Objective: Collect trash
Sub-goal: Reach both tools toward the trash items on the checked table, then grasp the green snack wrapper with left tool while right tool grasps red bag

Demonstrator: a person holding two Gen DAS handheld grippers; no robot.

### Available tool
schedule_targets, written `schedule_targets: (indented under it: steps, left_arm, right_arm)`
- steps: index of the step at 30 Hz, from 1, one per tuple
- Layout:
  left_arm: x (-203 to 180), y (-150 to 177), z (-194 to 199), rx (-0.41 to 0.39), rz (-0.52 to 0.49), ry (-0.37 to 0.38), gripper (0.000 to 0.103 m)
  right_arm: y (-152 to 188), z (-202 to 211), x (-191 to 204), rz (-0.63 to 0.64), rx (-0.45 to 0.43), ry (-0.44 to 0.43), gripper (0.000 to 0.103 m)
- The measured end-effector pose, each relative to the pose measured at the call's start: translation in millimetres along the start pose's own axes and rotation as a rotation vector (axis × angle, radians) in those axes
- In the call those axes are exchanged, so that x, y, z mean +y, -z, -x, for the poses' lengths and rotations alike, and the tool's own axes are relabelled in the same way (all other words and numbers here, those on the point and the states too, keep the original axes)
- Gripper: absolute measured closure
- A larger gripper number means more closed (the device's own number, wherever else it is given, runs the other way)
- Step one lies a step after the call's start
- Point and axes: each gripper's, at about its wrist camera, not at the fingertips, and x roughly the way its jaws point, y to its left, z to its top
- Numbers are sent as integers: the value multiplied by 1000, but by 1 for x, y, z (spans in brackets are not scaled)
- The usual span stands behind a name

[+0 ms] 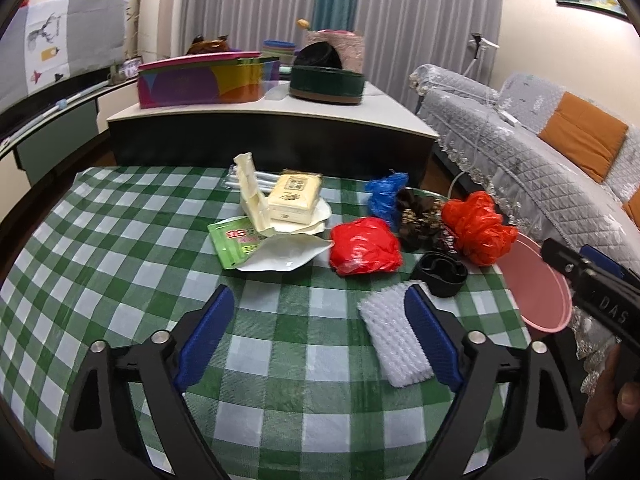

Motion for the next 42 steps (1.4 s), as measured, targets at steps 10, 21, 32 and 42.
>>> schedule_targets:
  steps: [10, 21, 32, 42]
  left_arm:
    - [19, -11, -24, 16, 44, -38, 35]
    - [36, -18, -64, 59, 72, -78, 37]
    - [39, -19, -85, 137, 84, -99, 66]
    - [31, -24, -71, 126, 67, -56, 94]
  right_arm:
    - [-13, -44, -8, -59, 49, -33, 30]
    - [-19, -97, -10, -48, 113, -40, 29]
    - [-19, -116, -11, -30, 168, -76, 46]
    - [-24, -100, -6, 0, 141, -118, 79]
